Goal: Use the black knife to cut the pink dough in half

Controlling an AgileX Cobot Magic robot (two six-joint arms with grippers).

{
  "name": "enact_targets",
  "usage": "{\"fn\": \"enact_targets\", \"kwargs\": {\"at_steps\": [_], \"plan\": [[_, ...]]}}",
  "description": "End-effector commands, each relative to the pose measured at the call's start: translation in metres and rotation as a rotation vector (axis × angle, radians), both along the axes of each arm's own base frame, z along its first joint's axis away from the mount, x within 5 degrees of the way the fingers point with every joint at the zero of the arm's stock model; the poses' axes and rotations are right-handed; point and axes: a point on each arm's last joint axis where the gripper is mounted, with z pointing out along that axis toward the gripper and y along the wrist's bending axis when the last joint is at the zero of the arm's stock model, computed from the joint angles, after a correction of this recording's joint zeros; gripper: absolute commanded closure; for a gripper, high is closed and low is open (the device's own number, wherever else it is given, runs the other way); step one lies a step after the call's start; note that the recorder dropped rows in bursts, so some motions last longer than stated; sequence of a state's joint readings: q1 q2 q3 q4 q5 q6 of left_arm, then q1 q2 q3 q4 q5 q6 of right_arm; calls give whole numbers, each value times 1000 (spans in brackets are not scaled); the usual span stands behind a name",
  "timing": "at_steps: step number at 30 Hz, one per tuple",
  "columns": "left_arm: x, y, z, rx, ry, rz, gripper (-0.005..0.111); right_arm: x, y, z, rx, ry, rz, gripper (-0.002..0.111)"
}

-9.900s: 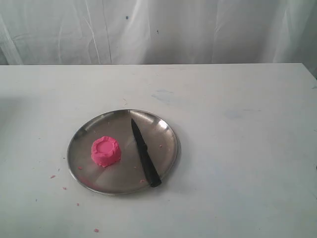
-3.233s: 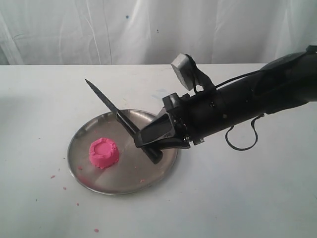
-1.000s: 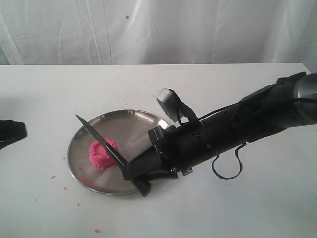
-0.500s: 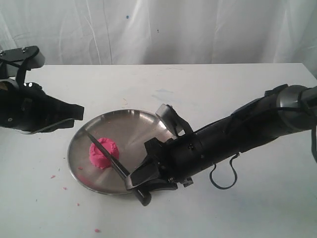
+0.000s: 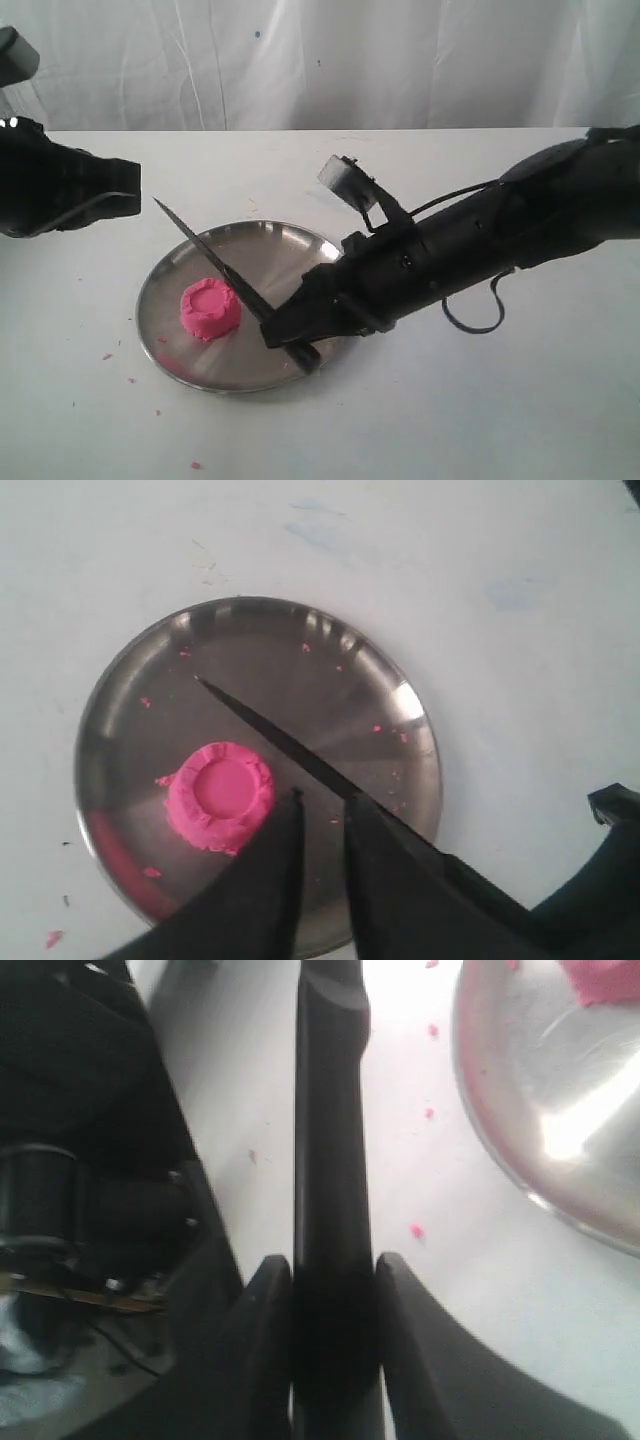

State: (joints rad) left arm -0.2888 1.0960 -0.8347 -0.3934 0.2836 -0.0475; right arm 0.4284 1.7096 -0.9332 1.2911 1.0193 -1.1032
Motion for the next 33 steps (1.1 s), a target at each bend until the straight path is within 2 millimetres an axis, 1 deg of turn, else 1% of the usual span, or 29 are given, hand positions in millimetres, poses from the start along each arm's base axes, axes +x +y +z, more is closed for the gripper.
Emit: {"fn": "enact_targets", "kwargs": {"at_steps": [1, 3, 4, 5, 9, 13, 16, 17, 20, 24, 27, 33], "plan": [[-7, -3, 8, -100, 19, 9, 57, -21, -5, 19, -199, -254, 129, 108], [-5, -4, 6, -111, 35, 19, 45, -29, -5, 24, -303, -347, 159, 108], [-4, -4, 5, -125, 52, 32, 42, -34, -4, 29, -355, -398, 170, 108], [-3, -4, 4, -139, 67, 45, 42, -35, -3, 31, -385, -445, 157, 108], [-3, -5, 2, -168, 110, 66, 42, -44, 1, 43, -472, -568, 118, 108], [-8, -6, -4, -185, 190, 68, 42, -47, 4, 52, -539, -692, 70, 108], [-9, -7, -10, -226, 211, 87, 42, -50, 8, 53, -554, -718, 59, 108], [-9, -8, -14, -270, 223, 110, 42, -51, 12, 54, -556, -742, 51, 108], [-9, -8, -19, -327, 230, 150, 42, -54, 17, 55, -555, -773, 29, 108], [-4, -3, -30, -436, 200, 272, 44, -60, 23, 56, -570, -814, 44, 108], [0, -4, -36, -431, 218, 288, 50, -63, 27, 56, -569, -834, 57, 108], [11, -5, -47, -441, 243, 336, 50, -64, 28, 57, -578, -858, 44, 108]]}}
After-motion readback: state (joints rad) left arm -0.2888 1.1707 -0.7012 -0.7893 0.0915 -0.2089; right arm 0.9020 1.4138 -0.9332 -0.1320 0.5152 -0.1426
